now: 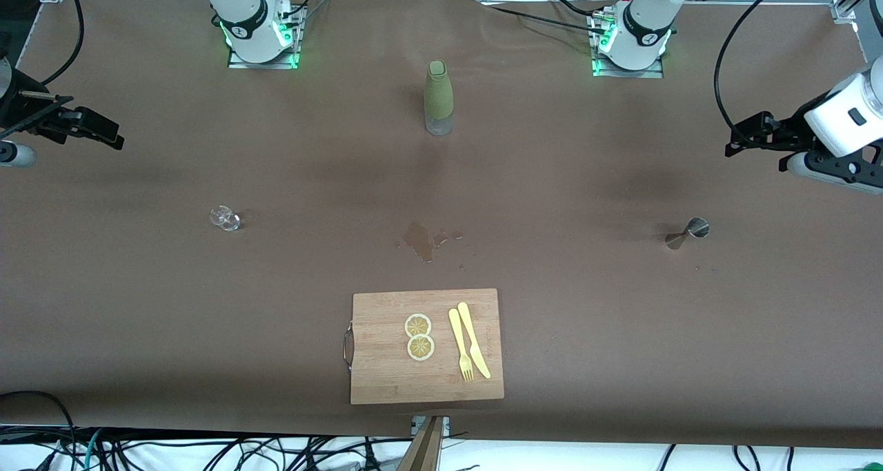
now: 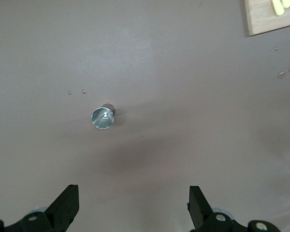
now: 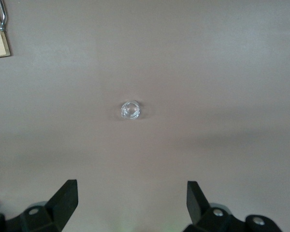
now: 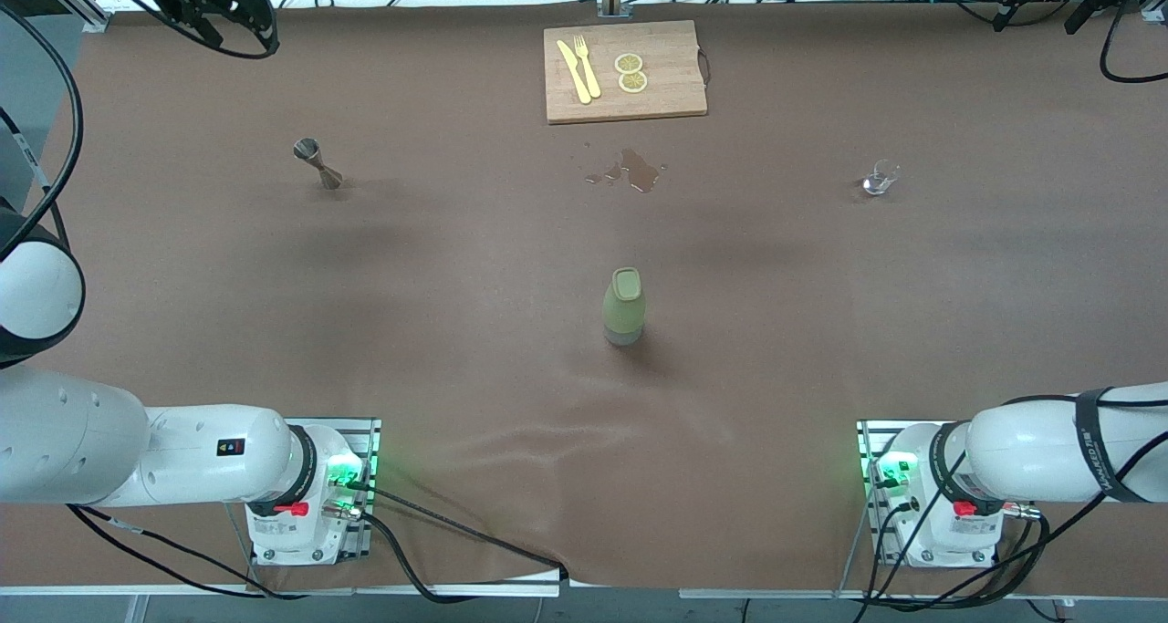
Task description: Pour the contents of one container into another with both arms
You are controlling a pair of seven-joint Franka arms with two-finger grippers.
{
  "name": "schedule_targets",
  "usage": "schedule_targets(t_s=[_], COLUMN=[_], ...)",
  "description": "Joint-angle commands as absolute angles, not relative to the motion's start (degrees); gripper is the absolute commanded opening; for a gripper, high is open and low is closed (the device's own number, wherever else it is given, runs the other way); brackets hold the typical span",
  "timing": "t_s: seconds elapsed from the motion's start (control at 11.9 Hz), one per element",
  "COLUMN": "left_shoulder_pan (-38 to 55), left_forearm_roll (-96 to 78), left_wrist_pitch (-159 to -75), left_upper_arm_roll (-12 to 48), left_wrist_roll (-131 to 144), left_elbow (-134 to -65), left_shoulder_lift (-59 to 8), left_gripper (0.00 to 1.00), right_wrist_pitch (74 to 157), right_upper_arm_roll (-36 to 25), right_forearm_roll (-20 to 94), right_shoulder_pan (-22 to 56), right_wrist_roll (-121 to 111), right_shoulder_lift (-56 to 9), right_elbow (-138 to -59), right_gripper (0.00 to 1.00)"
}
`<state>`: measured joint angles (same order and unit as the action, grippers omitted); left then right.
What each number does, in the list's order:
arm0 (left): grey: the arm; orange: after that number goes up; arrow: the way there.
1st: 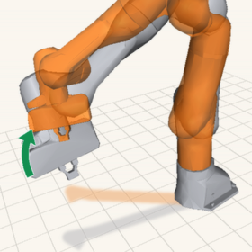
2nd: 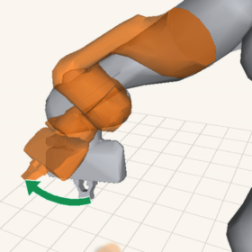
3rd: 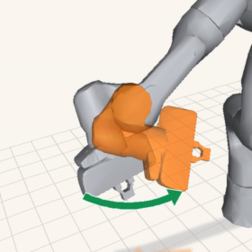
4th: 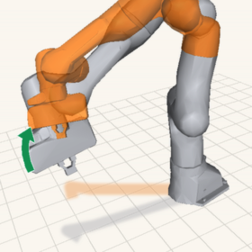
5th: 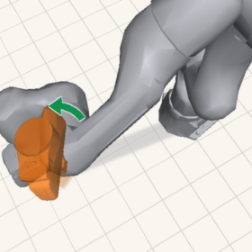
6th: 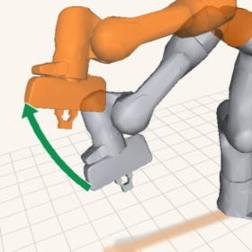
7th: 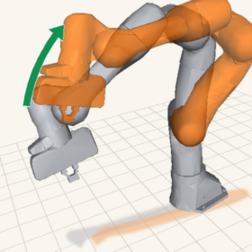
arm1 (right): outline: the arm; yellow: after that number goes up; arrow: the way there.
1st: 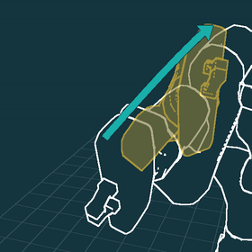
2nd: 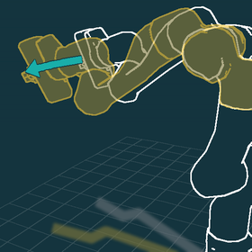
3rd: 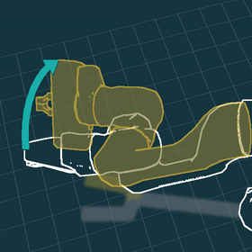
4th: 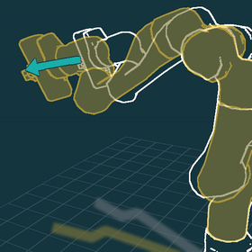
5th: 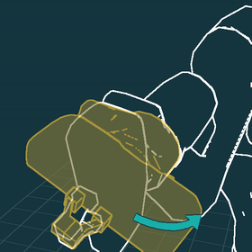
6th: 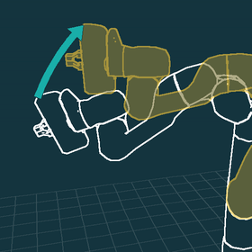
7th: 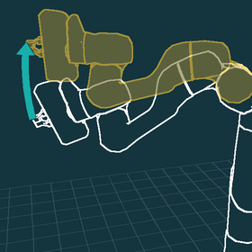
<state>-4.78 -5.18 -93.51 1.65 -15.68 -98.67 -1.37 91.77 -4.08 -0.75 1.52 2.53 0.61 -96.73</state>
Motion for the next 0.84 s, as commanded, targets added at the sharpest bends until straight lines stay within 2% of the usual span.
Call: schedule_targets(t_s=[0.0,0.59,0.75], left_shoulder_pan=[-8.8,-17.1,-19.5], left_forearm_roll=[-6.6,-11.5,-14.0], left_wrist_pitch=[-96.9,-98.1,-98.8], left_upper_arm_roll=[1.8,1.8,1.8], left_wrist_roll=[-24.7,-38.5,-45.9], left_elbow=[-102.9,-106.3,-106.3], left_shoulder_lift=[-0.5,-2.9,-5.1], left_gripper=[1.00,1.00,1.00], right_wrist_pitch=[91.3,91.4,91.6], right_upper_arm_roll=[-4.1,-4.0,-4.4], right_forearm_roll=[0.3,0.4,3.7], right_shoulder_pan=[1.1,1.1,0.9], right_wrist_roll=[1.1,1.0,0.9], right_shoulder_lift=[1.0,-0.7,-1.4], right_elbow=[-96.9,-96.7,-96.6], right_gripper=[1.00,1.00,1.00])
